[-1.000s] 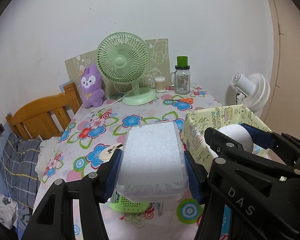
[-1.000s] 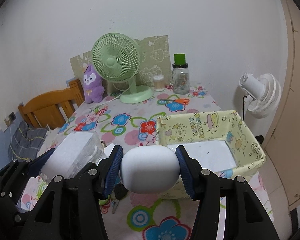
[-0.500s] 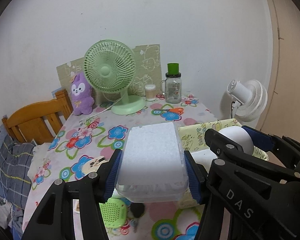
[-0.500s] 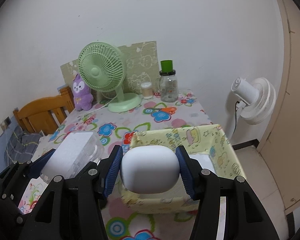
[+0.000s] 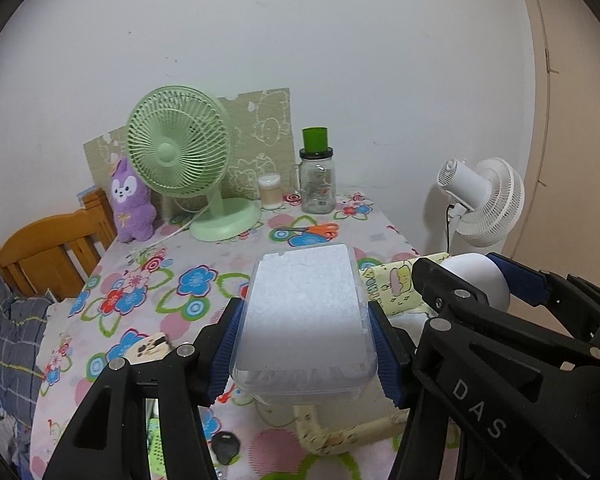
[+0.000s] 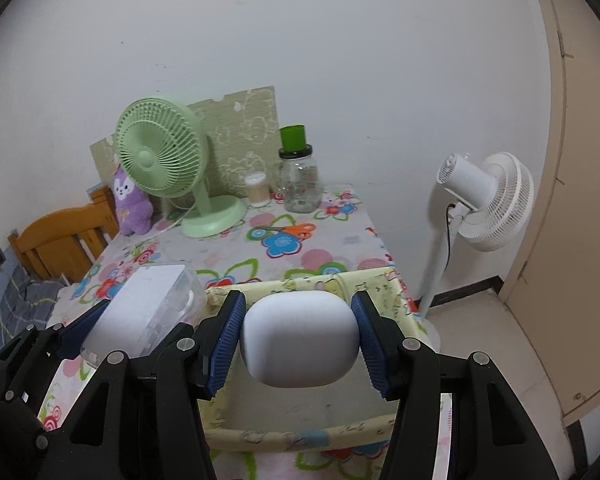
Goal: Organize rigid objects
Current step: 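Lift both held objects and carry them over the yellow gift box, then lower both objects into the yellow box and open both tools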
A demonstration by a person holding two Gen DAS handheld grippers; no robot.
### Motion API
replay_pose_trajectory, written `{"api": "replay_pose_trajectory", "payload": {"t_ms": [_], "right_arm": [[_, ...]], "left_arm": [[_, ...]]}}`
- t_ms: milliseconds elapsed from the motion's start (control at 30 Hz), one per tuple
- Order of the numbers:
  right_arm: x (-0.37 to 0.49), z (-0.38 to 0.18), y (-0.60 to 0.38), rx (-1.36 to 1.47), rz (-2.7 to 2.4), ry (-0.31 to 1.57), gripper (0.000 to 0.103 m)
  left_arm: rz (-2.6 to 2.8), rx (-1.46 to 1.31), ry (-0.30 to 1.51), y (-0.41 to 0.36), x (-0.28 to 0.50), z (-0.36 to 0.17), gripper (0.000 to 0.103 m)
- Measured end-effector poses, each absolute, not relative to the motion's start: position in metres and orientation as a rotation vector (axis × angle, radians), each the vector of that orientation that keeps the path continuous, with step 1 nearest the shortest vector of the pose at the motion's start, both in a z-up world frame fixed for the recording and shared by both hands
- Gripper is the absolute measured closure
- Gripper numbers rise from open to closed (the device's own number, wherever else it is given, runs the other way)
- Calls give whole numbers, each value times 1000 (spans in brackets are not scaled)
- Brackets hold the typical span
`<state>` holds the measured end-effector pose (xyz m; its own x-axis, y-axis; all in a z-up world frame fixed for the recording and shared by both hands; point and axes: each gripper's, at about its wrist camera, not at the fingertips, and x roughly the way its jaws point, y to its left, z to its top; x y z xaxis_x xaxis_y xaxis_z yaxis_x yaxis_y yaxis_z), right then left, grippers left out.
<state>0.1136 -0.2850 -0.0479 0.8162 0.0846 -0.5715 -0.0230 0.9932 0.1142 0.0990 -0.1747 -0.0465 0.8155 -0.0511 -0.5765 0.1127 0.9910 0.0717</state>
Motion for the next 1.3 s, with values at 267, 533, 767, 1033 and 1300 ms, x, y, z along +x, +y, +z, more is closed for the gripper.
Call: {"api": "replay_pose_trajectory", "payload": {"t_ms": [267, 533, 767, 1033, 1300], "right_arm": [[135, -58, -298, 102, 47, 637, 45], [160, -82, -310, 129, 58, 718, 45], [176, -100, -316, 141, 46, 772, 45], [189, -113, -316, 131, 41, 813, 45], [192, -114, -317, 133, 61, 827, 33]], "left_arm": [[-85, 88, 634, -188, 121, -56, 42], [-76, 83, 697, -195, 139, -77, 41], [-77, 80, 753, -203, 155, -93, 41], [-60, 74, 807, -204, 164, -104, 35], [-96, 72, 830, -208, 164, -104, 21]]}}
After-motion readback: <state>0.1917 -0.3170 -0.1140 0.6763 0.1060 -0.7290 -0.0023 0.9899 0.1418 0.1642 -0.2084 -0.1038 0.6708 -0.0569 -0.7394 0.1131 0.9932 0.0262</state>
